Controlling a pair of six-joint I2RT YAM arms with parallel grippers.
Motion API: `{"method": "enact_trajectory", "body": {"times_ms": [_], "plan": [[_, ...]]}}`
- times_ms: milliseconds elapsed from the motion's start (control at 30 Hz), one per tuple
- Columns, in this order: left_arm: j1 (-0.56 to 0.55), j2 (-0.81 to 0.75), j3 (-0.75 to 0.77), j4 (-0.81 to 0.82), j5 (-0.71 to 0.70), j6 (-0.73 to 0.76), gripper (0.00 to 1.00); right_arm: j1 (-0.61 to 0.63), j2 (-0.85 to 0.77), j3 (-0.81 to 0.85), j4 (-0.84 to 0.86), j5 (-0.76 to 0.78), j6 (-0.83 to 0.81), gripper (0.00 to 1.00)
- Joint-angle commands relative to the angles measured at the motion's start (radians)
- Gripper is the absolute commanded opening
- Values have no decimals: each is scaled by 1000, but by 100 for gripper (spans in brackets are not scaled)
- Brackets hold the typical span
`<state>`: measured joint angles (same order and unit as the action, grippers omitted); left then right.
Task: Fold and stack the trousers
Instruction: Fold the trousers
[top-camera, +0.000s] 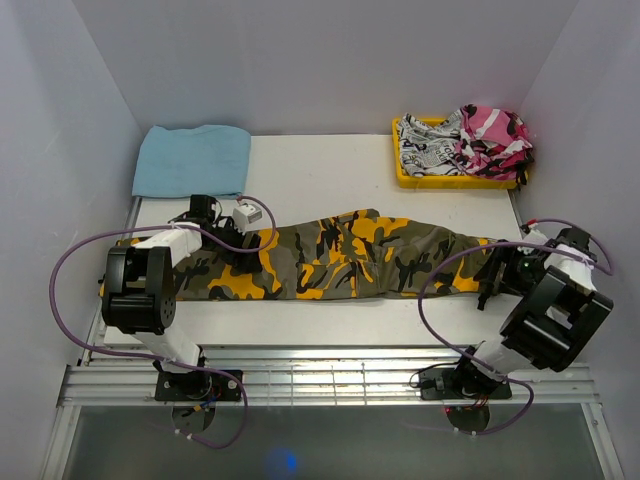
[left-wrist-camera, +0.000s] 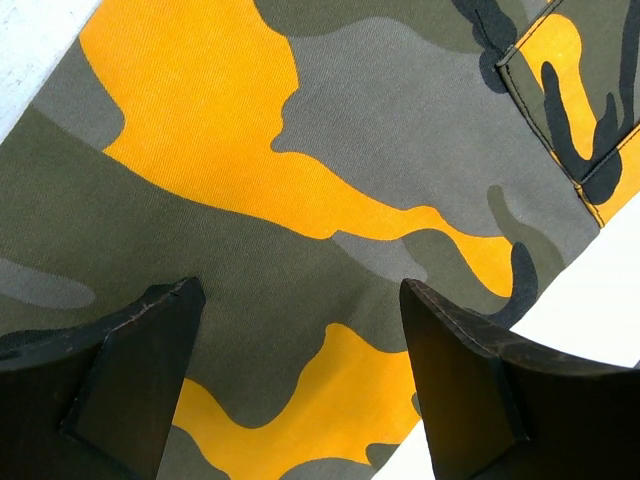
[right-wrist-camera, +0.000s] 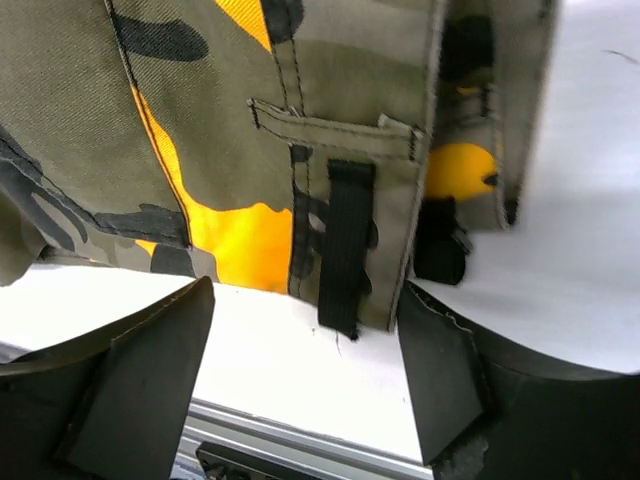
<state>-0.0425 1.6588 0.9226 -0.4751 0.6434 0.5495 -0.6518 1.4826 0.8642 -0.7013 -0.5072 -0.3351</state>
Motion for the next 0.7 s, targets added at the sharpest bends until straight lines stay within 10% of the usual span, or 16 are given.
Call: {"method": "enact_trajectory", "body": {"times_ms": [0,433,667], "plan": [[-2,10,-18,-5,-40,6,91,-20,-77,-7,6,68,37,80],[-2,22,-24,-5,-19,10,90,-20,140,-13,13,15,31,66],[-2,29,-42,9,-25,18,89,-20,97,38,11,-56,44,28]]}}
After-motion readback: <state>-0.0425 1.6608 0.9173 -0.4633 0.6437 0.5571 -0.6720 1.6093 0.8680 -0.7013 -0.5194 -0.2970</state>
